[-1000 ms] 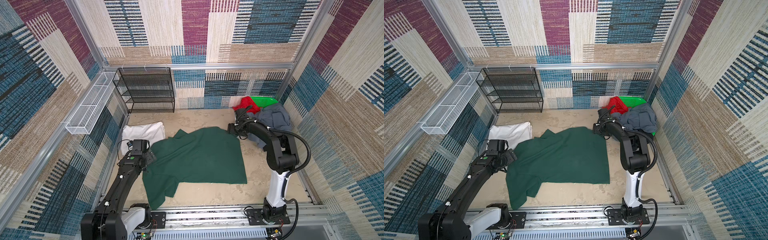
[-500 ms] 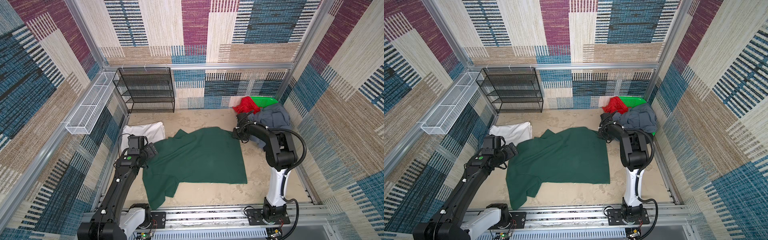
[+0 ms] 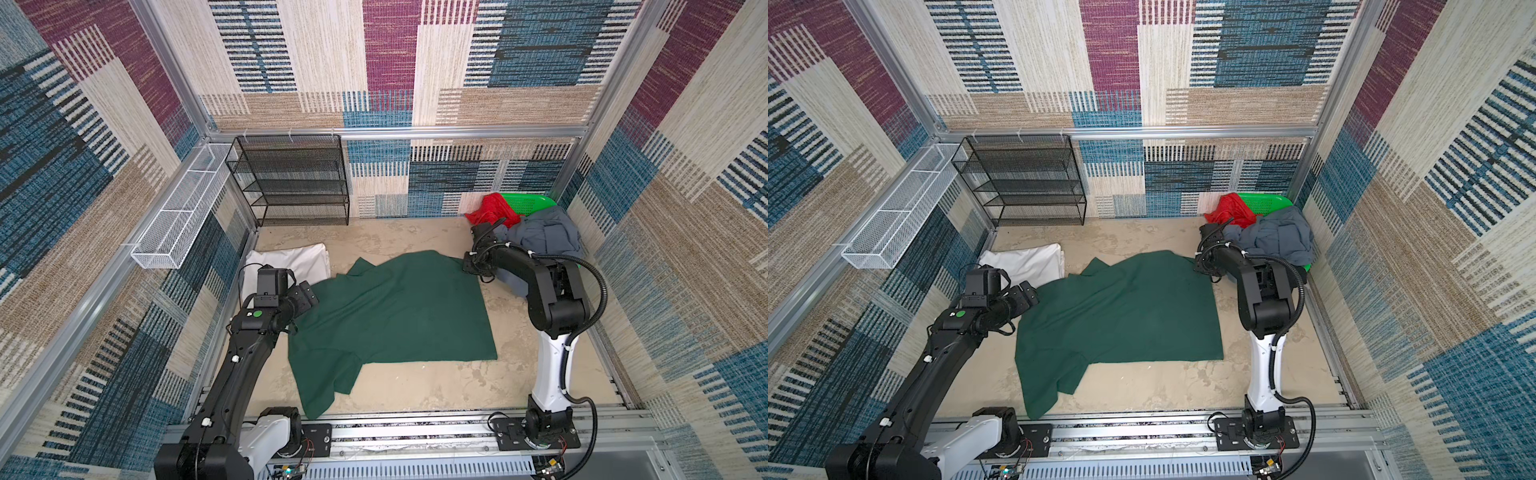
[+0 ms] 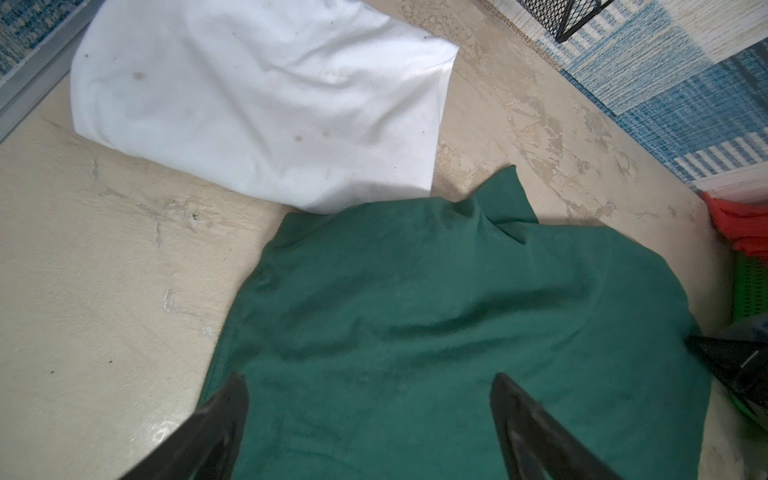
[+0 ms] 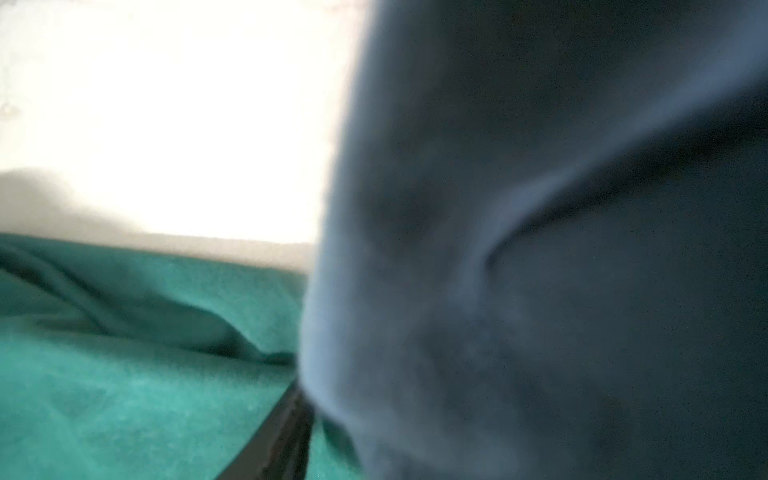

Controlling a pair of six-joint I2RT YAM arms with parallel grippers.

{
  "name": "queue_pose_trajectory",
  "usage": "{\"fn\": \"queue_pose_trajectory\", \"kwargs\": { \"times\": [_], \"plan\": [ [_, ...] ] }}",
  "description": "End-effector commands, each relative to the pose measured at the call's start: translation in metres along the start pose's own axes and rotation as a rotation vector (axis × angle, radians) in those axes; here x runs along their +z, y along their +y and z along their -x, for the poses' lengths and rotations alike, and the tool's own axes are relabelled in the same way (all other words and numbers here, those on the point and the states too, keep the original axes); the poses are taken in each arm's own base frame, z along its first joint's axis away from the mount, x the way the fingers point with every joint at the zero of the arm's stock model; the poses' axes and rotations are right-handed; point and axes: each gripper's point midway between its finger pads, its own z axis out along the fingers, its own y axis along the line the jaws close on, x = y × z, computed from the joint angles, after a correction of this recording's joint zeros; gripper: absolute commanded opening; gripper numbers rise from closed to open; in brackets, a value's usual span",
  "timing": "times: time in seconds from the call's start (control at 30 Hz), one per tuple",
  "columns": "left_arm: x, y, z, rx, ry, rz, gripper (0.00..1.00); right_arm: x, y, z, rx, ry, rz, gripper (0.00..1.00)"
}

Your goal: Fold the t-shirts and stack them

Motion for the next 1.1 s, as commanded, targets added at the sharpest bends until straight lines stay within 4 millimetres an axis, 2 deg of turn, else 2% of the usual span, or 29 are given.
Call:
{"fn": "queue_pose_trajectory", "kwargs": {
  "times": [0.0, 0.1, 0.27, 0.4, 0.7, 0.87, 0.93, 1.0, 1.07],
  "plan": [
    [-0.003, -0.006, 0.005, 0.032, -0.01, -0.025, 0.91, -0.015, 0.007, 0.012, 0.012, -0.03, 0.041, 0.55],
    [-0.003, -0.009, 0.005, 0.029, -0.01, -0.037, 0.91, -0.02, 0.009, 0.019, 0.03, -0.038, 0.077, 0.53],
    [-0.004, -0.012, 0.004, 0.038, -0.005, -0.057, 0.91, -0.014, 0.0, 0.023, 0.095, -0.034, 0.112, 0.51],
    [-0.005, -0.012, 0.003, 0.04, -0.002, -0.059, 0.91, -0.004, -0.004, 0.019, 0.089, -0.013, 0.087, 0.46],
    [-0.006, -0.014, 0.003, 0.037, -0.007, -0.073, 0.91, 0.01, 0.001, 0.005, 0.079, 0.033, 0.12, 0.4],
    [-0.001, -0.016, 0.002, 0.041, 0.007, -0.078, 0.91, 0.015, -0.003, 0.007, 0.064, 0.026, 0.091, 0.35],
    [0.001, -0.017, 0.002, 0.044, 0.014, -0.08, 0.91, 0.018, -0.006, 0.009, 0.051, 0.027, 0.071, 0.31],
    [0.003, -0.018, 0.002, 0.045, 0.02, -0.082, 0.91, 0.024, -0.007, 0.006, 0.038, 0.043, 0.065, 0.19],
    [0.005, -0.018, 0.001, 0.047, 0.025, -0.082, 0.91, 0.024, -0.005, 0.012, 0.03, 0.037, 0.068, 0.08]
  ]
}}
